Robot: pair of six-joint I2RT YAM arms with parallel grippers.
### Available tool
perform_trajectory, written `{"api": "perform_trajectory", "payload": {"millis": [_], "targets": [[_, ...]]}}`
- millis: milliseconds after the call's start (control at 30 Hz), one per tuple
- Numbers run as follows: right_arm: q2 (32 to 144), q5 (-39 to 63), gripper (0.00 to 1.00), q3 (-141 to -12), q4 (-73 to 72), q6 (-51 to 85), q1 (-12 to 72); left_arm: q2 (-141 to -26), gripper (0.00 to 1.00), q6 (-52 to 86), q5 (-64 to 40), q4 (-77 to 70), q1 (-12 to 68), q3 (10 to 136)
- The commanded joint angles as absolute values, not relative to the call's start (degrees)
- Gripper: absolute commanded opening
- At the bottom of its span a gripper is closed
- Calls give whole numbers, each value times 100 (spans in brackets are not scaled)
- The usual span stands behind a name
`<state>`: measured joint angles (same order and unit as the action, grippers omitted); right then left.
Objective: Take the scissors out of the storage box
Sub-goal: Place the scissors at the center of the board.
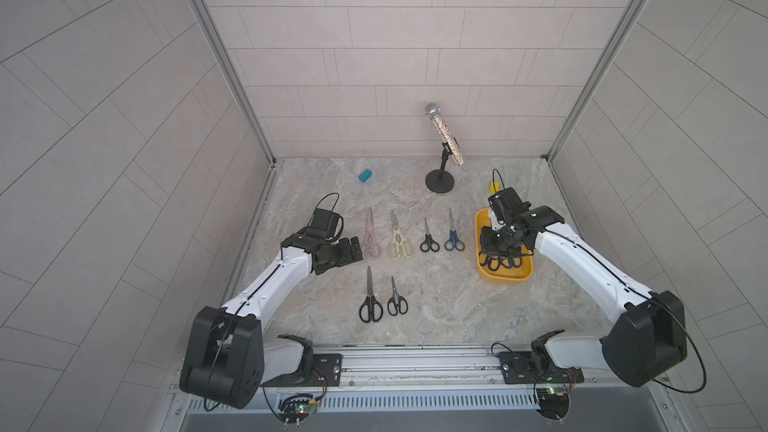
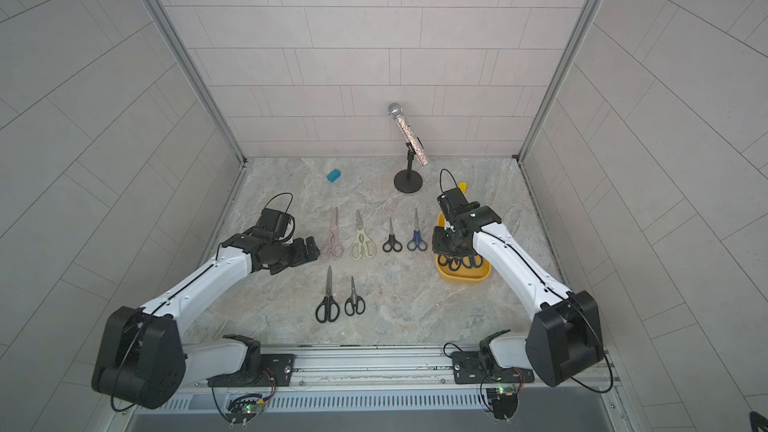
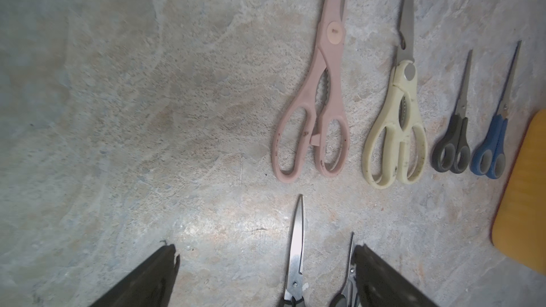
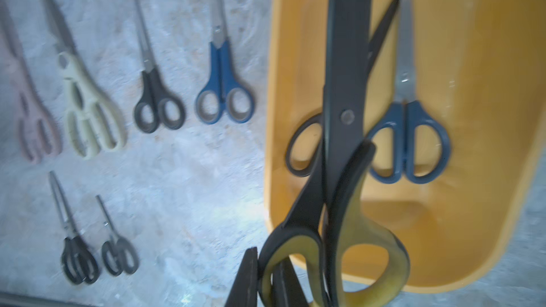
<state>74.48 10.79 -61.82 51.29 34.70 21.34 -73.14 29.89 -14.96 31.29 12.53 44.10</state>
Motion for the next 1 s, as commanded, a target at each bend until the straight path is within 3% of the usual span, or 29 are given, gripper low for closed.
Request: {"api": "perform_trajectory", "payload": {"millis": [0, 433, 967], "targets": [[7152, 1291, 0, -5904, 4865, 4204, 2689, -7444, 100, 3120, -1826, 2959, 1149, 4240], [7390, 675, 0, -5096, 3602, 6450, 5234, -6978, 100, 3014, -1881, 2735, 1139, 3968], [9382, 904, 0, -5864, 3352, 6813, 5651, -6895, 100, 2994, -1778, 2741, 1130, 3999]]}}
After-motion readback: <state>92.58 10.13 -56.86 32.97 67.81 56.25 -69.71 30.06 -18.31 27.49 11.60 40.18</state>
